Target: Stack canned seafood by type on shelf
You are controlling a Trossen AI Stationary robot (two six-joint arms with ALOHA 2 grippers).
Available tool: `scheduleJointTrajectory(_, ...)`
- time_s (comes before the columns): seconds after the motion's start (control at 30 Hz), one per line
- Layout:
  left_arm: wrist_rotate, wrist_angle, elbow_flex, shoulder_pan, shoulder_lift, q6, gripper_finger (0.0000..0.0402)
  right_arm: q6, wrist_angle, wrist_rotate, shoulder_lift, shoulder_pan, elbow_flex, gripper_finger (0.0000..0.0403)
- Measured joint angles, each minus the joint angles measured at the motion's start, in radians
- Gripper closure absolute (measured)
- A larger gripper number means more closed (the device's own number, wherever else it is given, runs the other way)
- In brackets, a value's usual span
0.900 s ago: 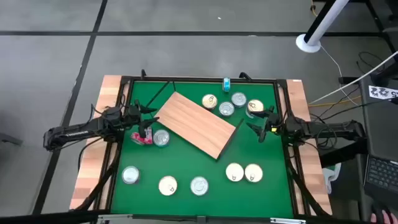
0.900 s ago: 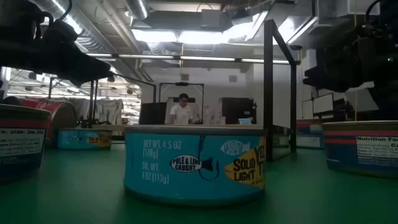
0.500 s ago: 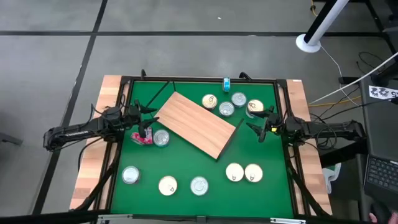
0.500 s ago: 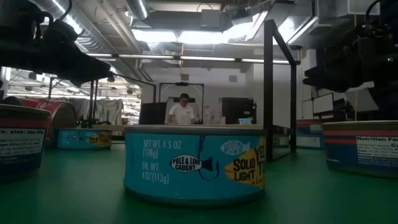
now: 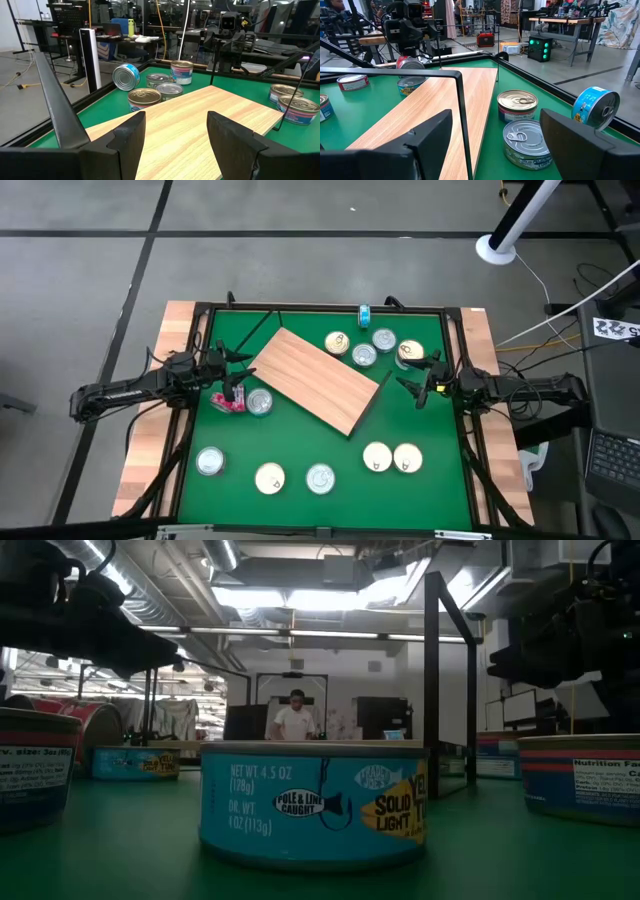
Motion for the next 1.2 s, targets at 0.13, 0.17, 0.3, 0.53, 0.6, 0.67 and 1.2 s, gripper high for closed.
scheduleJointTrajectory(0.13,0.0,0.0,0.0,0.0,0.0,0.0,0.0194,0.0,0.0,0.0,0.0,0.0,0.0,0.0104)
scheduleJointTrajectory(0.17,0.0,0.0,0.0,0.0,0.0,0.0,0.0194,0.0,0.0,0.0,0.0,0.0,0.0,0.0104)
scheduleJointTrajectory(0.3,0.0,0.0,0.0,0.0,0.0,0.0,0.0194,0.0,0.0,0.0,0.0,0.0,0.0,0.0104)
scheduleJointTrajectory(0.53,0.0,0.0,0.0,0.0,0.0,0.0,0.0194,0.0,0.0,0.0,0.0,0.0,0.0,0.0104)
scheduleJointTrajectory(0.6,0.0,0.0,0.0,0.0,0.0,0.0,0.0194,0.0,0.0,0.0,0.0,0.0,0.0,0.0104)
scheduleJointTrajectory(0.67,0.0,0.0,0.0,0.0,0.0,0.0,0.0194,0.0,0.0,0.0,0.0,0.0,0.0,0.0104)
scheduleJointTrajectory(1.2,0.0,0.0,0.0,0.0,0.0,0.074,0.0194,0.008,0.037,0.0,0.0,0.0,-0.001,0.0104)
